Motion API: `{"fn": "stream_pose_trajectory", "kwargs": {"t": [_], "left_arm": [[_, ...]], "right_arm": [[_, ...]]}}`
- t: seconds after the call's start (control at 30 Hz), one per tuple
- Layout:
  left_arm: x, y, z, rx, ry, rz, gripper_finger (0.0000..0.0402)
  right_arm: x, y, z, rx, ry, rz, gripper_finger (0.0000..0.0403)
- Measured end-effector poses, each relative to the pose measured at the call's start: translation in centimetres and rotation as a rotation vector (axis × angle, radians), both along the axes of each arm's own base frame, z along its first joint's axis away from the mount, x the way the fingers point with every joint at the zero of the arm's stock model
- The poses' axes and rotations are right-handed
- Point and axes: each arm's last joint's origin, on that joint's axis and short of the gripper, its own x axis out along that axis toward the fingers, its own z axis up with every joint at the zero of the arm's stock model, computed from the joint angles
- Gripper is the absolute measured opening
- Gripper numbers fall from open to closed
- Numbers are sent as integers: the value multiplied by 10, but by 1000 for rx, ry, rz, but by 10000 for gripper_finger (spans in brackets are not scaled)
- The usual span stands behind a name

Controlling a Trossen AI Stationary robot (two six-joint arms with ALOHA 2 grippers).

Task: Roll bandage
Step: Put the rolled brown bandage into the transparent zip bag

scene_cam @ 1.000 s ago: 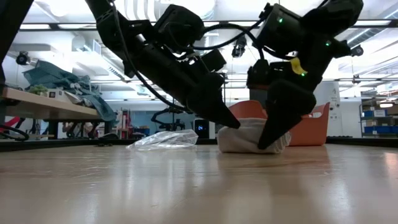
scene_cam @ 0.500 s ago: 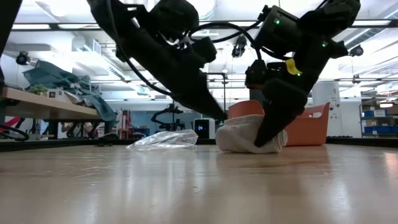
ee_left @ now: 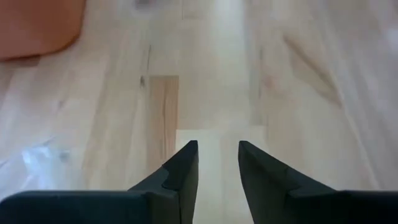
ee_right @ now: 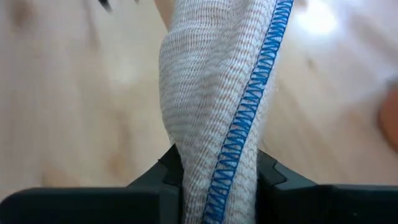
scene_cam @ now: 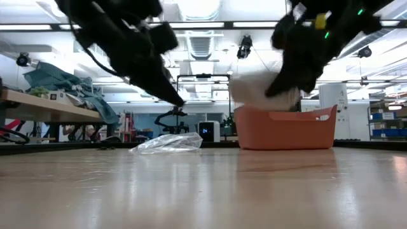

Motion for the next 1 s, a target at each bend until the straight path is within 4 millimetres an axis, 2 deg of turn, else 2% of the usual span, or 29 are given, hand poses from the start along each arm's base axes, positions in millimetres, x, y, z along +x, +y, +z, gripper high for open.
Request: {"fn": "stream_pose_trajectory", "kwargs": {"t": [0.07,0.2,0.37,0.47,0.57,0.7,0.87,1.0], "left_arm": [[-13,2,5,18,-22,48,97],[-39,10,6,82,-62,254,85],[-58,23,-3,163,-142,618,77],[-60,30,-5,147,-182,708,79],[-55,40,-6,61,-203,750,79],[-42,52,-17,-45,-198,762,77],[-21,68,-40,-137,-187,895,76],[-6,79,-54,-211,-47,911,76]], "right_arm": [[-8,-2,10,-9,-55,-6,81],[-24,-5,11,-22,-90,-41,81],[-34,-7,-9,135,-250,-39,81],[-35,-7,-20,206,-314,-63,81],[-34,-9,-34,214,-267,-91,81],[-25,-11,-40,197,-235,-100,81],[-14,-11,-37,165,-256,-69,81],[-13,-11,-34,155,-281,-59,81]]}}
